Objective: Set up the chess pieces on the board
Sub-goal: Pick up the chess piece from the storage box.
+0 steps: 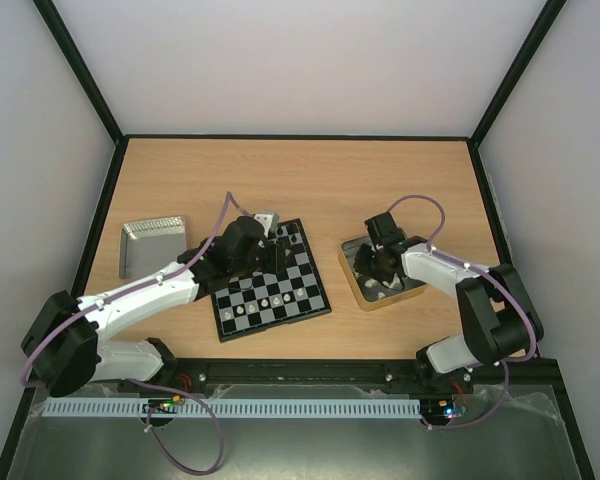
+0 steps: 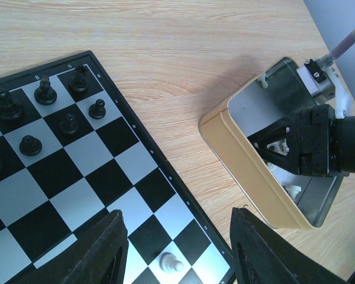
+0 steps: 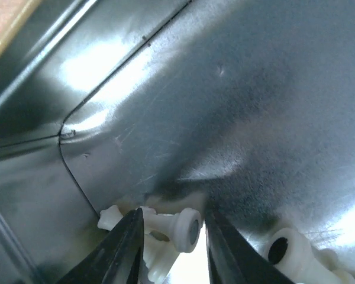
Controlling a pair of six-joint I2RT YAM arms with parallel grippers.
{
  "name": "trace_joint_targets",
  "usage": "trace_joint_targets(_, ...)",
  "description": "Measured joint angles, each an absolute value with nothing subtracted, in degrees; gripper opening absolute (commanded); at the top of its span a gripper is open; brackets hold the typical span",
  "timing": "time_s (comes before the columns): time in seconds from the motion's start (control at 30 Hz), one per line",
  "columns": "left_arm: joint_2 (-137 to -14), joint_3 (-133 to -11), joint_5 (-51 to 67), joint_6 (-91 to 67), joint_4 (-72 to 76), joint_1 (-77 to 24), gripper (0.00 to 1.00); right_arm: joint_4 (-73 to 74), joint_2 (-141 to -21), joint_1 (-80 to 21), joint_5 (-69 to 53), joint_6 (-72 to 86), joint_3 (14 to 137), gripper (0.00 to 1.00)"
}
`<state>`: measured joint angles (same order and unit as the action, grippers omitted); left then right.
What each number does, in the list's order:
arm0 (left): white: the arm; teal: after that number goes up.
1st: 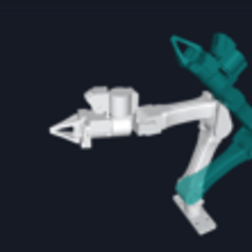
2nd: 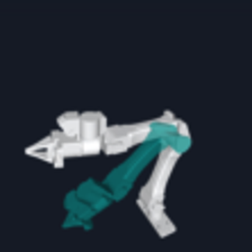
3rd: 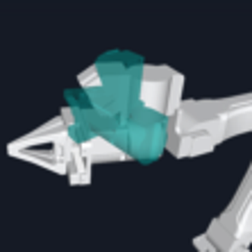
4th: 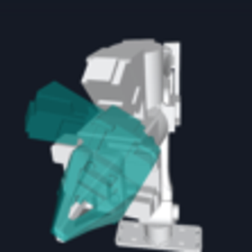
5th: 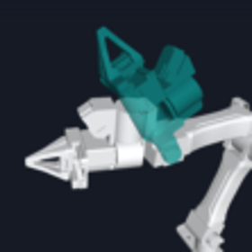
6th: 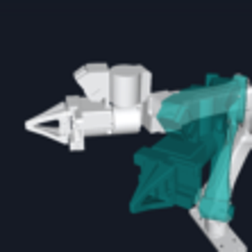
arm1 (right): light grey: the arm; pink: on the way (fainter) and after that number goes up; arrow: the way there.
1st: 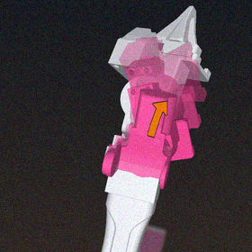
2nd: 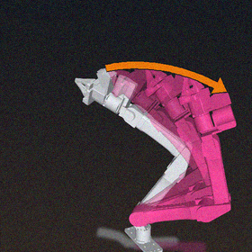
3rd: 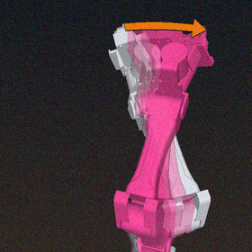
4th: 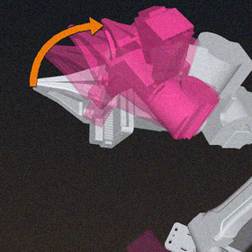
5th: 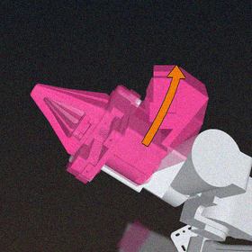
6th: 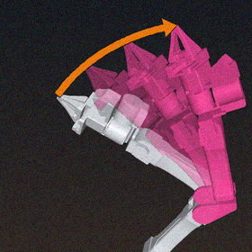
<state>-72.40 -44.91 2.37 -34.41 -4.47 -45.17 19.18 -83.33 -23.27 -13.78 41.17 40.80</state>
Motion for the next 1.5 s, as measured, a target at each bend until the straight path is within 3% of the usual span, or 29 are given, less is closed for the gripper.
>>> trace_joint_targets(0.27, -72.40, -44.56, 3.11, -34.76, -4.05, -44.71, 0.49, 18.50, -84.51, -23.27, -14.24, 41.10, 40.80, 0.13)
trace_joint_targets(0.8, -72.40, -44.53, 3.88, -35.03, -3.97, -44.66, 0.51, 13.19, -79.15, -23.27, -6.87, 45.65, 38.09, 0.07)
trace_joint_targets(1.17, -72.86, -44.56, 8.23, -37.32, -1.34, -44.14, 0.71, 9.80, -68.38, -23.27, -6.74, 46.70, 34.26, 0.06)
trace_joint_targets(1.5, -76.99, -47.05, 20.25, -42.52, 5.34, -43.29, 0.83, -3.60, -58.94, -23.27, -27.24, 45.54, 29.56, 0.05)
